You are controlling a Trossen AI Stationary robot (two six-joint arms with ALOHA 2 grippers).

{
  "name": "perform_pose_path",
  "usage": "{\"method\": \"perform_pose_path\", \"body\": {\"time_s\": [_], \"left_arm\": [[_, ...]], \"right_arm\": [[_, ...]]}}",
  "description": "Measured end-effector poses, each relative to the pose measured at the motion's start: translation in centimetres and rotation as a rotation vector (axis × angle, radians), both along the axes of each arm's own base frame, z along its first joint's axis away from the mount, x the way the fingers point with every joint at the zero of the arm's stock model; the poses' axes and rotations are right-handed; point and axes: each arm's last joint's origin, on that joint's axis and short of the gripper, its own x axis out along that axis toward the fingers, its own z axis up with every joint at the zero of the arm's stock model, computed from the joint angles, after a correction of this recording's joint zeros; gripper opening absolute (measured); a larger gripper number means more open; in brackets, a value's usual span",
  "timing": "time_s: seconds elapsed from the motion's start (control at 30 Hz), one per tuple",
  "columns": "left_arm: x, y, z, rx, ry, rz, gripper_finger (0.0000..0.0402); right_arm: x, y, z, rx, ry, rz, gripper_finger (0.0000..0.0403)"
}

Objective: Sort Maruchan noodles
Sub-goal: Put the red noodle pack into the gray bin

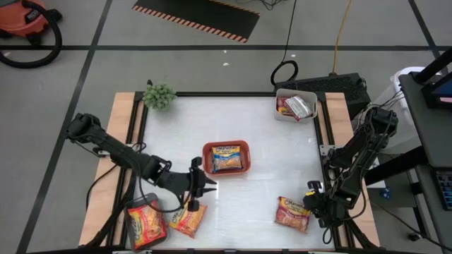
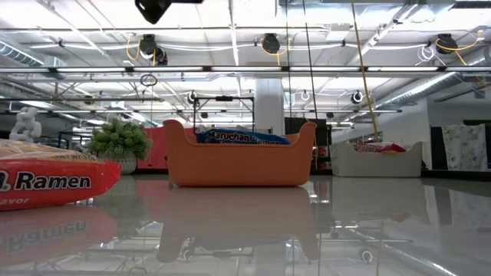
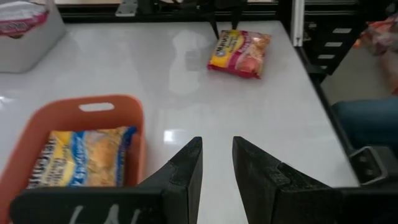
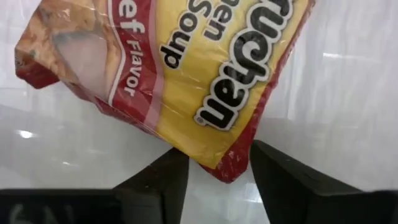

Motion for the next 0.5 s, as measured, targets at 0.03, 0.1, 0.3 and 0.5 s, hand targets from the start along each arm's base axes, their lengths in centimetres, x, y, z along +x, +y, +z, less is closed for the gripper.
{"method": "perform_pose_path", "body": {"time_s": [0.03, 0.1, 0.3, 0.5], "left_arm": [[0.1, 0.3, 0.0, 0.01, 0.0, 0.002, 0.0092], [0.4, 0.8, 0.0, 0.031, 0.002, 0.001, 0.0092], [1.1, 2.5, -0.1, 0.086, 0.024, -0.041, 0.0092], [1.4, 4.3, -0.5, 0.14, 0.074, -0.041, 0.0092]], "right_arm": [[0.0, 0.0, 0.2, 0.011, -0.002, 0.0, 0.0173], [-0.1, -0.1, 0.6, 0.039, -0.01, 0.002, 0.0188], [0.0, 0.0, 1.6, 0.127, -0.047, -0.008, 0.02], [0.6, -0.1, 1.3, 0.165, -0.069, -0.034, 0.0171]]}}
